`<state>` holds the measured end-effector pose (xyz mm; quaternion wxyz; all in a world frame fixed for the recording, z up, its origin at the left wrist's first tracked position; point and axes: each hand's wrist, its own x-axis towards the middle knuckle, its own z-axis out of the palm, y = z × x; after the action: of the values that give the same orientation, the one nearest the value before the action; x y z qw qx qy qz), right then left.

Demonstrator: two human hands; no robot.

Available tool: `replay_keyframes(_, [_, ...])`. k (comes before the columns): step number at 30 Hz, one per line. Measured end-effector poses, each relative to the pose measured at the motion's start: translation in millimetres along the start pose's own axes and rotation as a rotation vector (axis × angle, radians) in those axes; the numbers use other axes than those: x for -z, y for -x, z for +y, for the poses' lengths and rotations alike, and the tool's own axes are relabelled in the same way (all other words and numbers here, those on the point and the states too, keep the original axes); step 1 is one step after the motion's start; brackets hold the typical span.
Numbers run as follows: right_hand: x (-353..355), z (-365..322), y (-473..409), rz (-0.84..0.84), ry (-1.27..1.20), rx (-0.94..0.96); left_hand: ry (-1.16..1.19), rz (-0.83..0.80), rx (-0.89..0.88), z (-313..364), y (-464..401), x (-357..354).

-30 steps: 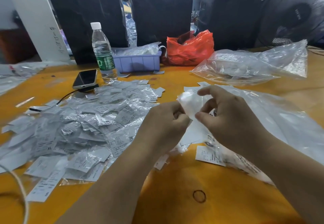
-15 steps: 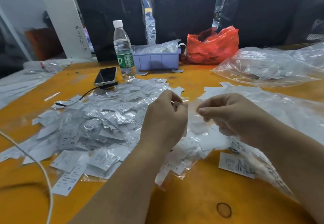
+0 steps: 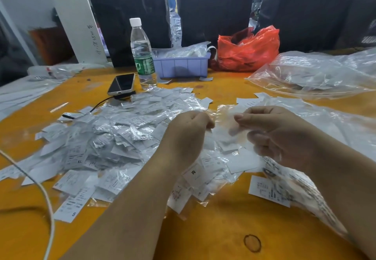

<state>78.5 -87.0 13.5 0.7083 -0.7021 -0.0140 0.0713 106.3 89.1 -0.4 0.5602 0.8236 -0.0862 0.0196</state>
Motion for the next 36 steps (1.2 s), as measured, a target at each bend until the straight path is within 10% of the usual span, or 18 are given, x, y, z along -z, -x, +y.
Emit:
replay_keyframes(5, [-3.5,1.1,0.7,0.006,-0.02,0.004,0.005,-0.175,-0.088,2.5,7.7,-4.6])
replay_keyframes(18, [3.4,-0.9,0.0,-0.023,-0.372,-0.033,0.265,0.024,0.054,3.4,2.6,7.0])
replay_keyframes(36, [-2.7,2.0,2.5,-0.13,0.027,0.063,0.188,-0.236,0.014,6.6,11.6,-5.2])
